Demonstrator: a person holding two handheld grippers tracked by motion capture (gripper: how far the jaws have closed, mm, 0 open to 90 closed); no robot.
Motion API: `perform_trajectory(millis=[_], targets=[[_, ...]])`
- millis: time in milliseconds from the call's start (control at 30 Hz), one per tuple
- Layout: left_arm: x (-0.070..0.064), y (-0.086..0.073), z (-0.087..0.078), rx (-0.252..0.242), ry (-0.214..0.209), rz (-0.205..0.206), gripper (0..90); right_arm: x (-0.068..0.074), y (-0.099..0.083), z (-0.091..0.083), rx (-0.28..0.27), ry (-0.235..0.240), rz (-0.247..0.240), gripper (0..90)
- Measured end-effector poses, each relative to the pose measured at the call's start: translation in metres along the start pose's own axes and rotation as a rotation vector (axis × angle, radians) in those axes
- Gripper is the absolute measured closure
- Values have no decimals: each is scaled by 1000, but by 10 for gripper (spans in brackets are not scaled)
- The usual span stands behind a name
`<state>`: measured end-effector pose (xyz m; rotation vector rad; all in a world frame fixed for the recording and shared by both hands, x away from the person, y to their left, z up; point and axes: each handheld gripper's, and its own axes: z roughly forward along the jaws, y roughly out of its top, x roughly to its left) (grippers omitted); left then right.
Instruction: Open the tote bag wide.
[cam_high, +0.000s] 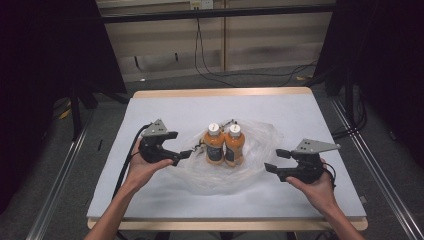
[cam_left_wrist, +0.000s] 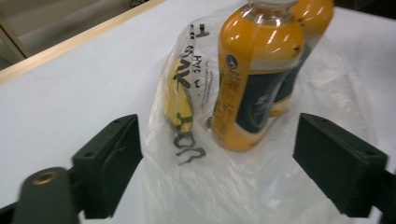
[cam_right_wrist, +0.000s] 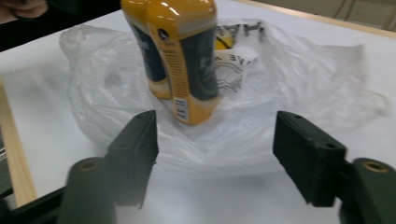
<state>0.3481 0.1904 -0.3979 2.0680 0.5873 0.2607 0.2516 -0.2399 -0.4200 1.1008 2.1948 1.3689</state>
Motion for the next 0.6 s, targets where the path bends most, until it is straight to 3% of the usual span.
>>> perform_trajectory(millis=[67, 200, 300, 400, 467, 600], targets=[[-3, -7, -7, -9, 6, -11, 92, -3, -7, -8, -4, -22, 20, 206], [-11, -26, -24, -7, 56, -19, 46, -5, -15, -15, -14, -44, 38, 174], [-16, -44, -39, -65, 1, -42, 48, -6, -23, -24, -13, -72, 47, 166], [-17, -59, -51, -80, 29, -71, 37, -9, -28, -31, -27, -93, 72, 155], [-17, -70, -57, -121, 43, -107, 34, -11, -30, -34, -37, -109, 73, 154], [-13, -85, -62, -123, 82, -139, 33, -14, -35, -34, -31, -126, 85, 147]])
